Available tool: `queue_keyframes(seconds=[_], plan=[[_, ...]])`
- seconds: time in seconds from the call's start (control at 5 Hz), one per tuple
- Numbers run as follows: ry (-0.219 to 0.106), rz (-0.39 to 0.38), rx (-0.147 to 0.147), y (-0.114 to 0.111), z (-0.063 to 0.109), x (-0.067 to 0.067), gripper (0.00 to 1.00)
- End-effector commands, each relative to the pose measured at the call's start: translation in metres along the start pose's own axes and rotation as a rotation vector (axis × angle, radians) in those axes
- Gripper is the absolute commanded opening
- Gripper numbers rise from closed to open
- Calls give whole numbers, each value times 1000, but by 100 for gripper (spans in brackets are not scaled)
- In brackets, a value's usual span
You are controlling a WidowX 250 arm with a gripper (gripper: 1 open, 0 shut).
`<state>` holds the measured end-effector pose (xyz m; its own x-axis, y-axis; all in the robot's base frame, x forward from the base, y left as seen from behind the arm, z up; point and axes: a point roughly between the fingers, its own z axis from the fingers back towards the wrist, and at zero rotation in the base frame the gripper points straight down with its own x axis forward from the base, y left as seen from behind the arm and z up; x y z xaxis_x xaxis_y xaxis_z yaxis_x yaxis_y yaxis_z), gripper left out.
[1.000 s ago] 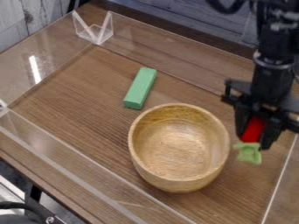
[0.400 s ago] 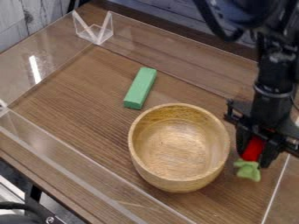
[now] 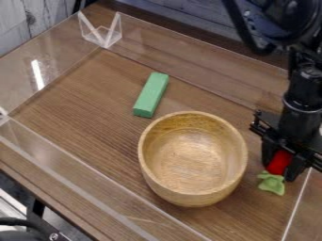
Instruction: Move the red fruit to the right
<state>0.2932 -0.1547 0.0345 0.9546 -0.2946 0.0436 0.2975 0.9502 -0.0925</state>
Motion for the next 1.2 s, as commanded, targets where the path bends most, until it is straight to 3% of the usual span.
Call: queue_keyframes(seconds=[0.0,0.2,0.6,1.0], plan=[[-64,20,16,6,12,14,0],[-79,52,34,18,10,20,0],[-98,48,54,13,-8,5,0],[-99,79,75,25,-7,0,0]])
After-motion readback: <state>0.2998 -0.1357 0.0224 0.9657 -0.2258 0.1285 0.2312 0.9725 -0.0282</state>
